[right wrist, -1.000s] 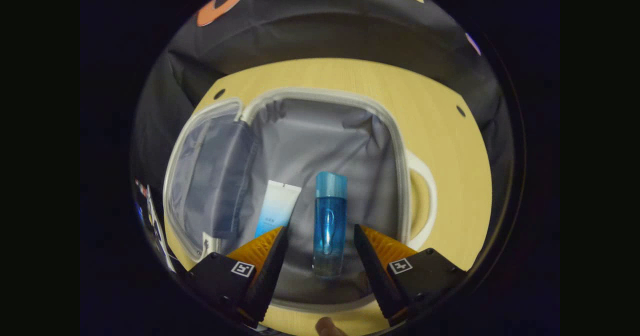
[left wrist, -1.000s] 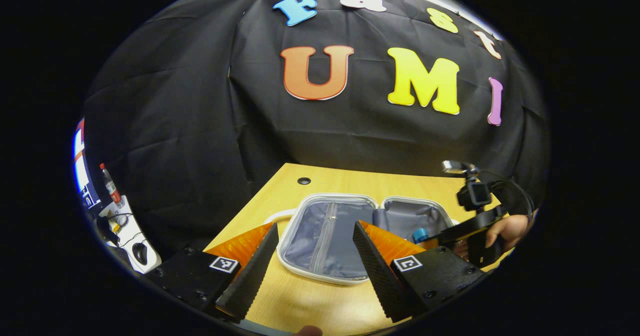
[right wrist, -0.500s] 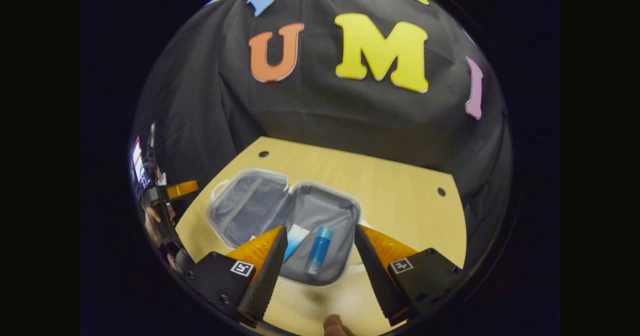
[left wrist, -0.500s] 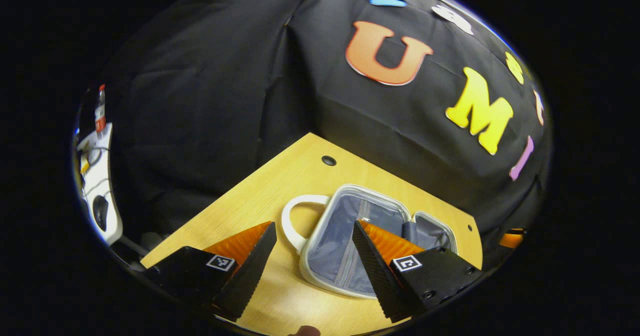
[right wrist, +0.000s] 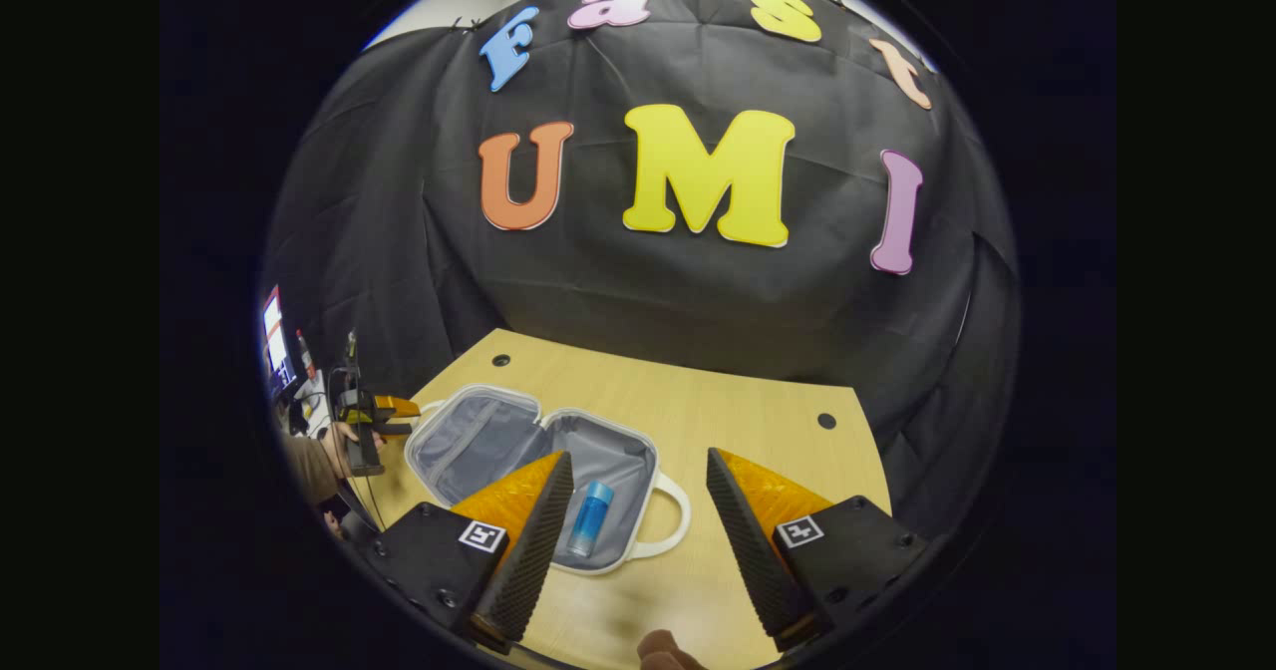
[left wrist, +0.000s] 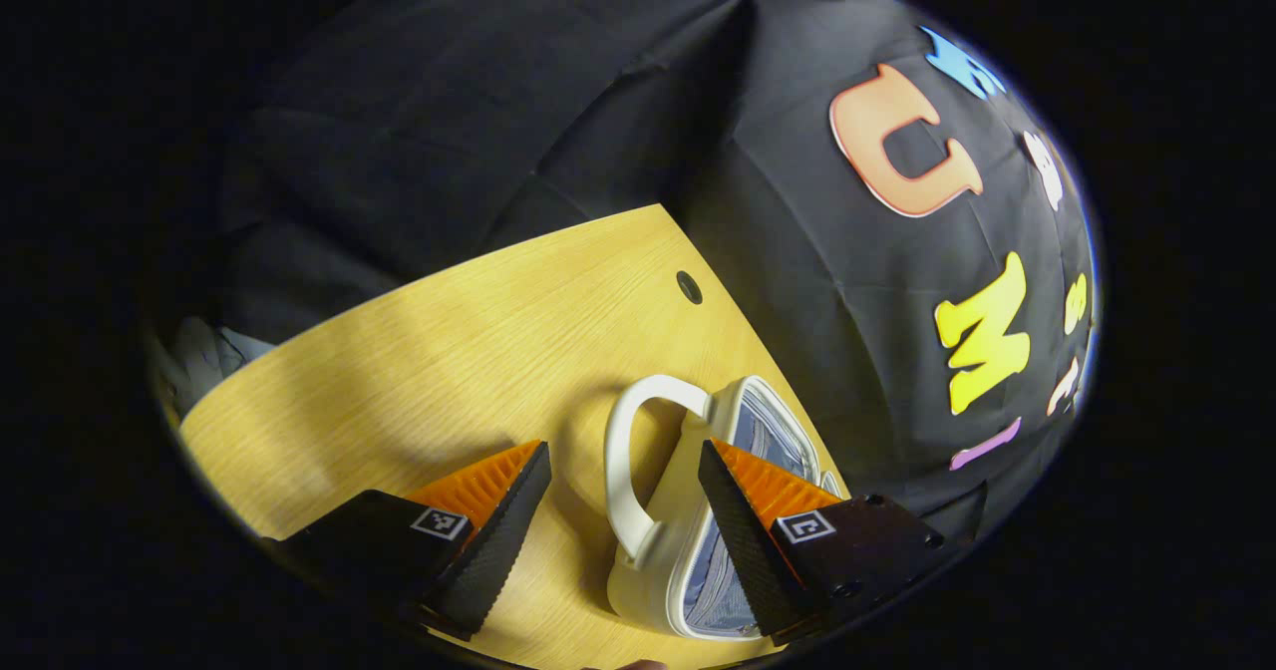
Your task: First open the suitcase, pack the skin care products into it, and then close the suitcase.
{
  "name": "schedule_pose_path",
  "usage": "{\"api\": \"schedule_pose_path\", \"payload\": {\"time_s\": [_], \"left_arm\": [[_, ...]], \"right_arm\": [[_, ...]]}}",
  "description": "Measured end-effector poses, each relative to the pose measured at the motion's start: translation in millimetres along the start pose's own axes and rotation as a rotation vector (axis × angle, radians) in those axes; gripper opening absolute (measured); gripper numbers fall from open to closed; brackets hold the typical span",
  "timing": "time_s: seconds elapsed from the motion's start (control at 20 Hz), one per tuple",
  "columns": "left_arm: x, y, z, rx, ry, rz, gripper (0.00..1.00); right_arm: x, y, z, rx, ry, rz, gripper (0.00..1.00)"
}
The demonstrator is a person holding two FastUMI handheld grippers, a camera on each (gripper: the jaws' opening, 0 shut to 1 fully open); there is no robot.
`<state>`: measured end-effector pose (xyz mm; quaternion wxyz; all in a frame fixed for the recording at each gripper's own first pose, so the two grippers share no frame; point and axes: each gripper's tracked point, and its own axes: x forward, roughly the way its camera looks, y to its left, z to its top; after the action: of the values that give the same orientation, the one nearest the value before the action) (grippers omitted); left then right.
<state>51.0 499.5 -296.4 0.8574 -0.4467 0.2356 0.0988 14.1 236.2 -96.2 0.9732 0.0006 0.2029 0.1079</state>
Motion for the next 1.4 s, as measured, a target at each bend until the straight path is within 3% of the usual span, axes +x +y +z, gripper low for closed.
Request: {"api": "schedule_pose_path", "payload": {"time_s": [0.05,0.15,0.25,0.3,0.4,0.5,0.8,1.05,1.4], "left_arm": [[7.3,5.5,-6.0,-0.020,0.017,0.010,1.00],[14.9,8.1,-14.4,-0.037,0.043,0.003,0.65],[19.0,-1.0,-15.6,-0.053,0.041,-0.032,0.75],[20.8,-0.1,-14.3,-0.057,0.040,-0.030,0.63],[16.6,-4.2,-15.8,-0.054,0.038,-0.038,0.27],[19.5,-5.5,-14.2,-0.041,0.026,-0.020,0.15],[-2.1,-34.1,-1.3,0.096,-0.015,0.058,0.04],[-37.7,-82.5,9.5,0.175,-0.064,0.083,0.03],[-75.4,-212.8,4.8,0.381,-0.161,-0.014,0.03]], "right_arm": [[-0.3,-2.6,0.6,0.004,-0.002,-0.006,0.80],[-3.8,-11.0,2.6,-0.006,-0.015,-0.023,0.80],[-10.2,-15.2,8.3,0.002,-0.033,-0.036,0.80],[-12.5,-16.9,11.7,0.004,-0.049,-0.044,0.78],[-16.6,-23.9,19.1,-0.007,-0.092,-0.073,0.80],[-23.7,-27.6,29.4,-0.021,-0.135,-0.094,0.80],[-39.4,-33.7,48.0,-0.057,-0.209,-0.091,0.80],[-45.5,-53.3,59.9,-0.026,-0.249,-0.065,0.80],[-56.6,-97.8,48.6,0.009,-0.242,-0.072,0.80]]}}
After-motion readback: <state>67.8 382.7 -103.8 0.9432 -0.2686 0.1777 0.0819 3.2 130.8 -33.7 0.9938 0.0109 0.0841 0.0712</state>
